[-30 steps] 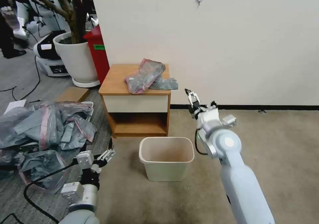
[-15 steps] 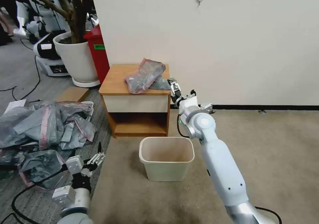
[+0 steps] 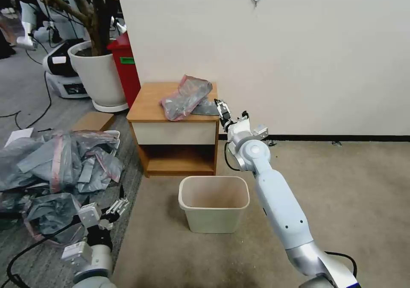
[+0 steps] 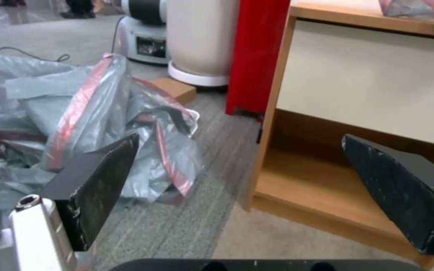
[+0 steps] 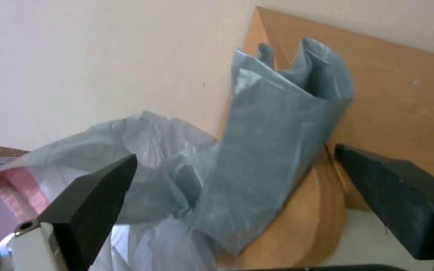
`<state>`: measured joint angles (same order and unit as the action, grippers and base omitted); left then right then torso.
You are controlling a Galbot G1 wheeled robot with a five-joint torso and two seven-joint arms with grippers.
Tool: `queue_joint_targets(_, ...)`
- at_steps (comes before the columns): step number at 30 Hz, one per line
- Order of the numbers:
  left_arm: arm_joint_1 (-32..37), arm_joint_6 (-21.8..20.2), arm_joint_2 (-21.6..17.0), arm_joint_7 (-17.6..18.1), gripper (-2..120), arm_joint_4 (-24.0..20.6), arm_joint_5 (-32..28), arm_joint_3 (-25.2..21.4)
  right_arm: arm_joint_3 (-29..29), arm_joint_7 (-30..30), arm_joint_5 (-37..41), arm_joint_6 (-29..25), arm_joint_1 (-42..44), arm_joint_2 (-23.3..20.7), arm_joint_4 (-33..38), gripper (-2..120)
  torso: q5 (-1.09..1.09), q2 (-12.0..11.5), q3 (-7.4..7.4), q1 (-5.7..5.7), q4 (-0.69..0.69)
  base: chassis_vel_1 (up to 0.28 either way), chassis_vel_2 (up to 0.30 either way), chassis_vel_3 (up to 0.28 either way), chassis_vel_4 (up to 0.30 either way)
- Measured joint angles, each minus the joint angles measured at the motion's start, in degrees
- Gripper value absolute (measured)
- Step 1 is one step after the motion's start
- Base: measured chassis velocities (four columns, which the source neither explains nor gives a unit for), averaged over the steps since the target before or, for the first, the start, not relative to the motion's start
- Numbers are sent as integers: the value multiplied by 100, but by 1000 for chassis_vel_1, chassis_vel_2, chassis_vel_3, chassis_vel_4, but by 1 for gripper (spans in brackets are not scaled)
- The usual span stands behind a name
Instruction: Pick up the garbage bag from the table and place it over the trash can.
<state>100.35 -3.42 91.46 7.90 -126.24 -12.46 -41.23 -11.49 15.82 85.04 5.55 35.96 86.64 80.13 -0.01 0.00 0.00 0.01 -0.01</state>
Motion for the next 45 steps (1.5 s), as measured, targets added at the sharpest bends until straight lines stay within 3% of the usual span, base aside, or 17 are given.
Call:
queue_joint_targets(11, 31, 60, 4, 12, 100, 12, -3, -56, 38, -171, -206, -39, -224, 38, -317, 100, 0, 0, 0, 0, 1, 0, 0, 0, 0)
queue_joint_targets(16, 45, 77, 6, 16, 100, 12, -3, -71, 42, -201, -289, -62, -254, 52, -399, 93, 0, 0, 0, 0, 1, 0, 0, 0, 0)
queue_joint_targets(23, 54, 93, 2, 22, 100, 13, -5, -98, 39, -229, -382, -109, -318, 80, -504, 75, 0, 0, 0, 0, 0, 0, 0, 0, 0)
queue_joint_targets(33, 77, 106, 15, 26, 100, 17, -6, -100, 37, -313, -515, -147, -374, 101, -614, 35, 1, 0, 0, -1, 2, 0, 0, 0, 0)
queue_joint_targets(37, 92, 113, 22, 26, 100, 17, -6, -100, 36, -351, -572, -181, -376, 106, -648, 30, 1, 0, 0, -1, 2, 0, 0, 0, 0)
queue_joint_targets(45, 135, 180, 63, 26, 100, 44, 6, -88, 30, -446, -689, -279, -360, 85, -691, 0, 1, 0, 0, 0, 2, 0, 0, 0, 0)
